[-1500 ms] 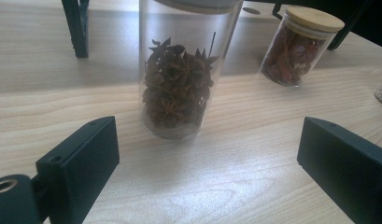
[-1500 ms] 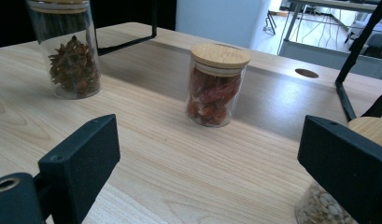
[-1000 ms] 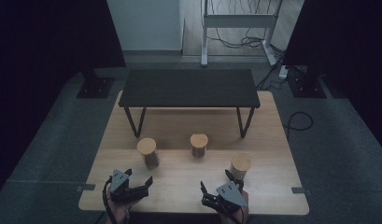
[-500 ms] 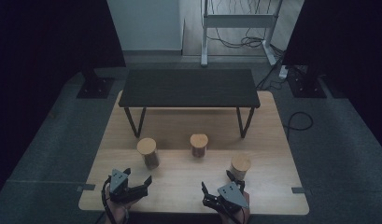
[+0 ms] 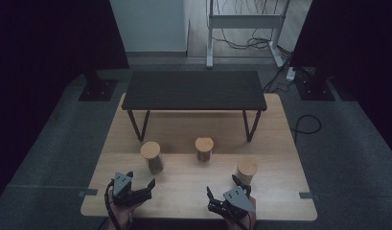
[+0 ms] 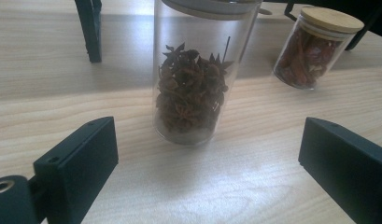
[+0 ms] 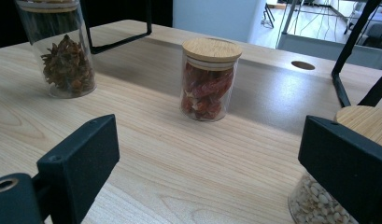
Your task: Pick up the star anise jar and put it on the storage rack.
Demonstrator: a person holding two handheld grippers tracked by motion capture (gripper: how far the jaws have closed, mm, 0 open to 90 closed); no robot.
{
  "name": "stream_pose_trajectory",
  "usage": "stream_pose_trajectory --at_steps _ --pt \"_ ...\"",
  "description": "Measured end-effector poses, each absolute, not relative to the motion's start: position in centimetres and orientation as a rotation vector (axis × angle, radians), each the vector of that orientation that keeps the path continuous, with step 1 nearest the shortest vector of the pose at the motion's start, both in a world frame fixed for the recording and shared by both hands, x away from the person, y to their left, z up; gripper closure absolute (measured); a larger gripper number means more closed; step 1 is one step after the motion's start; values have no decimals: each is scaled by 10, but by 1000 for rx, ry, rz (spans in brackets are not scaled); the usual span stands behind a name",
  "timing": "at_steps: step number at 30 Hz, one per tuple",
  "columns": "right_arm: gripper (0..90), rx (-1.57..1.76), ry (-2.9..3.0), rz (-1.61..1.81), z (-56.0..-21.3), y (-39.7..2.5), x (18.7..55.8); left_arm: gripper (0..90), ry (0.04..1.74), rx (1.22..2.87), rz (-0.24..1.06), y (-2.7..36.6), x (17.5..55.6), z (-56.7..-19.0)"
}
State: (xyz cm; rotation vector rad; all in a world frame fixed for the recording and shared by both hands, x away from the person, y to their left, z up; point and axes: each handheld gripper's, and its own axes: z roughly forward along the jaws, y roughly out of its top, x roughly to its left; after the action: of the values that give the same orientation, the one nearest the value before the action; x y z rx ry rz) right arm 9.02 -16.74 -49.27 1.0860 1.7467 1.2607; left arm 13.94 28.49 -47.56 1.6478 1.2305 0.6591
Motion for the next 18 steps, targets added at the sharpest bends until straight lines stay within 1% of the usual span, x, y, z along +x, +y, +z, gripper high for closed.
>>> stream_pose_trajectory --at_steps 18 --pt "48 1110 1758 1267 -493 -169 94 39 1200 1646 687 276 153 -474"
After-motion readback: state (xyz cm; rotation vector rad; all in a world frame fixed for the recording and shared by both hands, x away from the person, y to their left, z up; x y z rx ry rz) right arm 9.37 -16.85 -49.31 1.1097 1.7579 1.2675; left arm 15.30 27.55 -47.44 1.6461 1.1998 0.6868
